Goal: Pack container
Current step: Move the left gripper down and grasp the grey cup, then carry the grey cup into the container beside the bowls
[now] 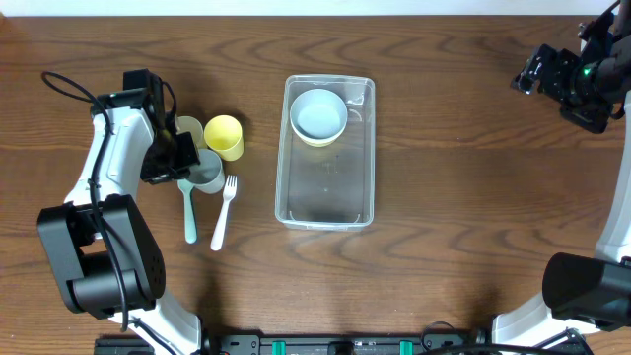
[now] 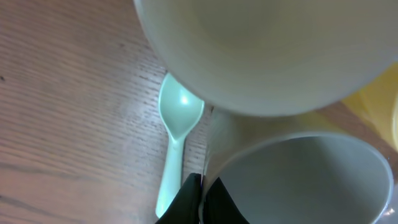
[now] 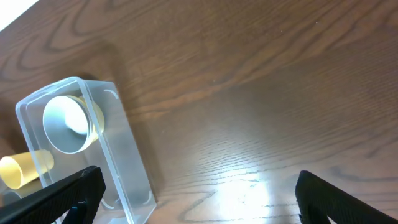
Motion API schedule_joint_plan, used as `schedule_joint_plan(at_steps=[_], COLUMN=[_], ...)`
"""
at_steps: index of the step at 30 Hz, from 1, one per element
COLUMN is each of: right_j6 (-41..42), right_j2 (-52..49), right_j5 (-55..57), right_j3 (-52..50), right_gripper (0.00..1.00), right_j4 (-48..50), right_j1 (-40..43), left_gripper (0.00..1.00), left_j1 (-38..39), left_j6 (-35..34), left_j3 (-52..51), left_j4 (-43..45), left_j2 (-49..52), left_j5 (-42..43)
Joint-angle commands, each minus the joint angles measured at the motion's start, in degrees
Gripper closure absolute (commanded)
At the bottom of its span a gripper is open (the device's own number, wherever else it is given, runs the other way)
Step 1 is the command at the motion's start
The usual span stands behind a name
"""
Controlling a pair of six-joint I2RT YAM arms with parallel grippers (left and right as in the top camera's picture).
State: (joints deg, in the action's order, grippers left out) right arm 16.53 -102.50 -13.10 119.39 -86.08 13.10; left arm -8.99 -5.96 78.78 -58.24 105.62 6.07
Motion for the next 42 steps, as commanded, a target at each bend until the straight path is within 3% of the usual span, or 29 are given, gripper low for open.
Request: schedule_joint_plan(at_steps=[1,10,17,19,28,36,42], right_j6=[0.8,0.8,0.8,0.8,0.8,0.8,0.8], right_j2=[-0.2,-0.2,-0.2,-0.2,-0.2,-0.2,-0.2], right_j5=[-0.4,-0.5,-0.4,-0.4,-0.5,-0.4,-0.4], right_j3=[-0.3,-0.3,-0.3,-0.3,-0.3,-0.3,-0.3], right_gripper=[0.01,0.01,0.01,0.01,0.01,0.01,0.01], right_j4=[-0.1,-0.1,-0.1,-0.1,-0.1,-0.1,-0.1], right_j1=[0.3,0.3,0.3,0.3,0.3,0.3,0.3], left_gripper=[0.94,0.94,0.94,0.94,0.94,0.94,0.94], left_j1=[-0.2,1.0,12.0,15.8,28.1,32.6,33.3], left_j6=[-0.4,-1.1,0.8,4.0,6.4,7.7,7.6], left_j3=[0.2,2.5,2.7,2.7,2.7,2.7,2.7], left_j4=[-1.0,-5.4,-5.5,-5.3,1.0,11.1,14.4], left_j2=[-3.7,-22.4,-33.1,-32.5,-19.1,-4.8,0.5], left_j5=[1.0,3.7,5.3,5.3,5.3,5.3,5.3])
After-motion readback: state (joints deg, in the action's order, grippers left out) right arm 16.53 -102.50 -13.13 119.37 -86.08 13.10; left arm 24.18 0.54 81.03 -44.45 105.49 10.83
